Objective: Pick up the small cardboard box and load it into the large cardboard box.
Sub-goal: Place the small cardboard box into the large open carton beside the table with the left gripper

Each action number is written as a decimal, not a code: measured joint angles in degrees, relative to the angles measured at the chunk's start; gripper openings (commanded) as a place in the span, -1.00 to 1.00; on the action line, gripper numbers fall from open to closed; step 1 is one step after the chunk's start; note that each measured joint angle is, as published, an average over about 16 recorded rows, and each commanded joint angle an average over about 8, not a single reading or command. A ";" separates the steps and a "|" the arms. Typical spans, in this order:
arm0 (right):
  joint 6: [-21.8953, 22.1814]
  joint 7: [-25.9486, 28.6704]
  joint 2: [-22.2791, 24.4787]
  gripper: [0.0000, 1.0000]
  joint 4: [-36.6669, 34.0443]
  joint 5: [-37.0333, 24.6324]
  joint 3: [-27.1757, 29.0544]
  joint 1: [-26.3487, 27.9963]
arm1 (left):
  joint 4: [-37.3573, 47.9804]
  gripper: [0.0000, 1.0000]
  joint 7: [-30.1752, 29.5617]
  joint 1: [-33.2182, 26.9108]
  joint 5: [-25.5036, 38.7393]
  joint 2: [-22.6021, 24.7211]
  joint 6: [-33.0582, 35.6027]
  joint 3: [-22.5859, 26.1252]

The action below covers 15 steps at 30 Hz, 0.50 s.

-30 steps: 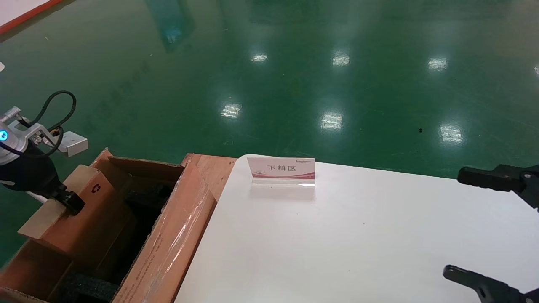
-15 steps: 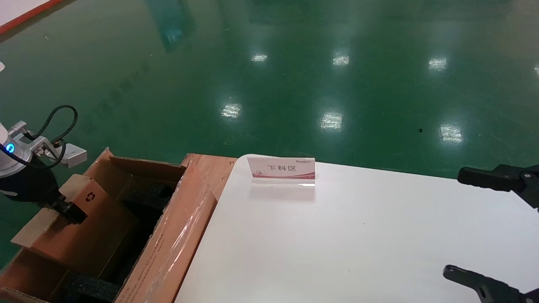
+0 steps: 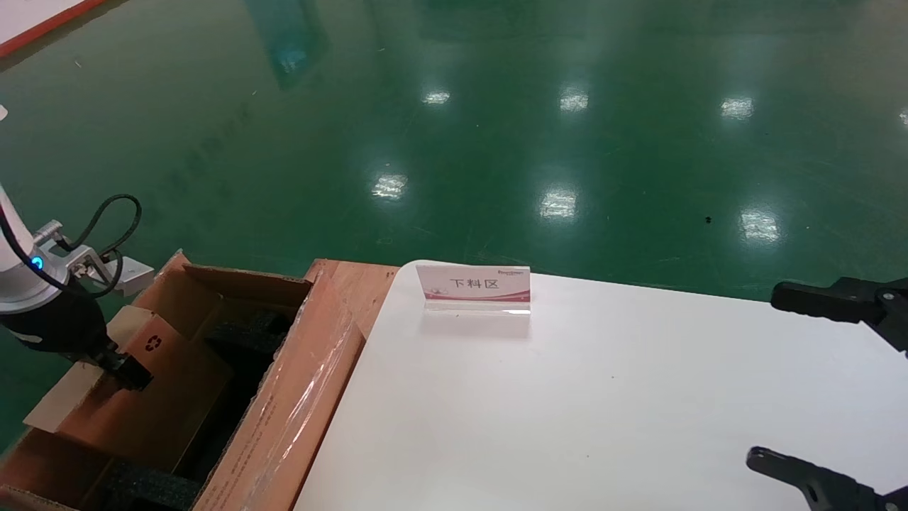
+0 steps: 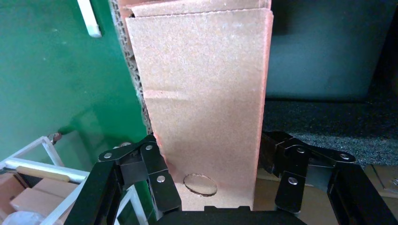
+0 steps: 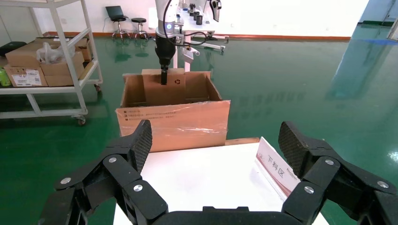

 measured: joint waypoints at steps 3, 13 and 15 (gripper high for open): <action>0.01 0.00 0.00 1.00 0.00 0.01 -0.01 0.00 | 0.96 0.25 0.33 0.81 -0.20 0.42 0.21 -0.12; 0.02 -0.01 0.01 1.00 -0.01 0.02 -0.01 -0.01 | 2.16 1.00 0.83 1.77 -0.44 0.97 0.48 -0.26; 0.02 -0.01 0.01 1.00 -0.01 0.02 -0.01 -0.01 | 2.09 1.00 0.80 1.72 -0.42 0.94 0.50 -0.25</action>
